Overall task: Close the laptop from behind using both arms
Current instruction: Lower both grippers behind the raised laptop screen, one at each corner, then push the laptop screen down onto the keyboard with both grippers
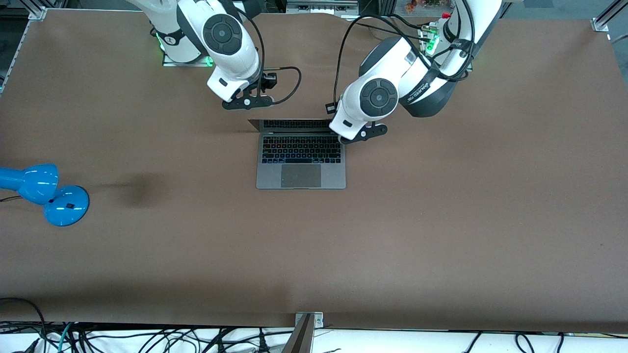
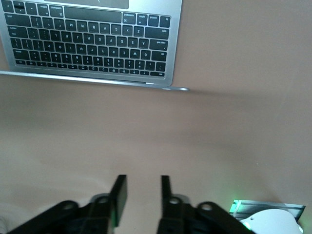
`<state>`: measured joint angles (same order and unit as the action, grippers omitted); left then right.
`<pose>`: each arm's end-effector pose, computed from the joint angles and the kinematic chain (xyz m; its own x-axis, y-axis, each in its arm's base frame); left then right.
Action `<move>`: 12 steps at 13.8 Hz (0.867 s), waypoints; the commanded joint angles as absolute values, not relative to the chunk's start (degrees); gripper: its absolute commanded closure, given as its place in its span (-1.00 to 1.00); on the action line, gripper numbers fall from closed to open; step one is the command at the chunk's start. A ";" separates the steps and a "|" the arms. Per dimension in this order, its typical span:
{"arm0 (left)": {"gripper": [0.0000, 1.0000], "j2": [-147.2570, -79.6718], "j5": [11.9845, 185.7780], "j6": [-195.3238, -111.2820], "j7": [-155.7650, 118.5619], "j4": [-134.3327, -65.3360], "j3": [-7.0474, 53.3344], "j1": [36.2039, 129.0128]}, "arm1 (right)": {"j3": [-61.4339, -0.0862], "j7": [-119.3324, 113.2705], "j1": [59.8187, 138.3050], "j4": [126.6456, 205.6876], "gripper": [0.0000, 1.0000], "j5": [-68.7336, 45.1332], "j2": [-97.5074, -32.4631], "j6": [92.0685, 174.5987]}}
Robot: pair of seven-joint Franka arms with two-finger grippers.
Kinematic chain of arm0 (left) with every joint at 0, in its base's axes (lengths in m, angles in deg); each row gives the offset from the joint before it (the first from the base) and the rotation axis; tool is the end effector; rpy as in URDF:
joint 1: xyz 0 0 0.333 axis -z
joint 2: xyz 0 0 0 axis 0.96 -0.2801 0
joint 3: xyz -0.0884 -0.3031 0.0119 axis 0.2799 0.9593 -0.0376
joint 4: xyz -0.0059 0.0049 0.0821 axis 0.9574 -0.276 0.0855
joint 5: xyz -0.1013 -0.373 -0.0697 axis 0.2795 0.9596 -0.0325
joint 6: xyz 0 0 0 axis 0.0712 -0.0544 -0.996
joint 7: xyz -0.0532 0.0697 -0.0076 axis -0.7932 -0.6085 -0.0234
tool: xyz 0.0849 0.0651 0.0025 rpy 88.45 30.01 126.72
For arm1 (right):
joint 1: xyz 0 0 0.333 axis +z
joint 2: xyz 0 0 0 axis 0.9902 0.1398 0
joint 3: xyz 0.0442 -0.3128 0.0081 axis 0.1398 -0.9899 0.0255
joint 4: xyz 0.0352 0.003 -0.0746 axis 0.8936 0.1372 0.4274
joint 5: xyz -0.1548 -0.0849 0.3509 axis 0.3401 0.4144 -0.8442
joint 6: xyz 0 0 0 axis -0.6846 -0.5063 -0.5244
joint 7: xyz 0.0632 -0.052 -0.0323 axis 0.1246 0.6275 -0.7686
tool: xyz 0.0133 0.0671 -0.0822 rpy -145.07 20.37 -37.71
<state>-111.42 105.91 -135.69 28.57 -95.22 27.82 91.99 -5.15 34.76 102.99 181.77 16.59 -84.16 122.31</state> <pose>0.4725 -0.4134 0.3739 0.8225 0.2705 -0.5003 0.3032 -0.9528 -0.0167 0.4011 0.3639 0.4076 0.9519 0.0898 -0.2929 0.0946 -0.9955 0.0024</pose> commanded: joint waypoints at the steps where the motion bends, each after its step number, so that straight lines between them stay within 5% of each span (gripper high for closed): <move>1: 1.00 -112.97 106.32 -138.35 28.91 -95.13 27.49 92.10 | -4.74 35.14 103.05 182.28 1.00 16.43 -83.62 123.35; 12: 1.00 -117.37 103.95 -143.37 28.39 -93.82 26.26 91.58 | -5.18 35.14 102.44 176.94 1.00 20.56 -75.02 128.02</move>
<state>-116.03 105.25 -142.71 28.56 -95.15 26.47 91.82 -5.31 34.76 102.88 180.79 19.39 -78.30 128.09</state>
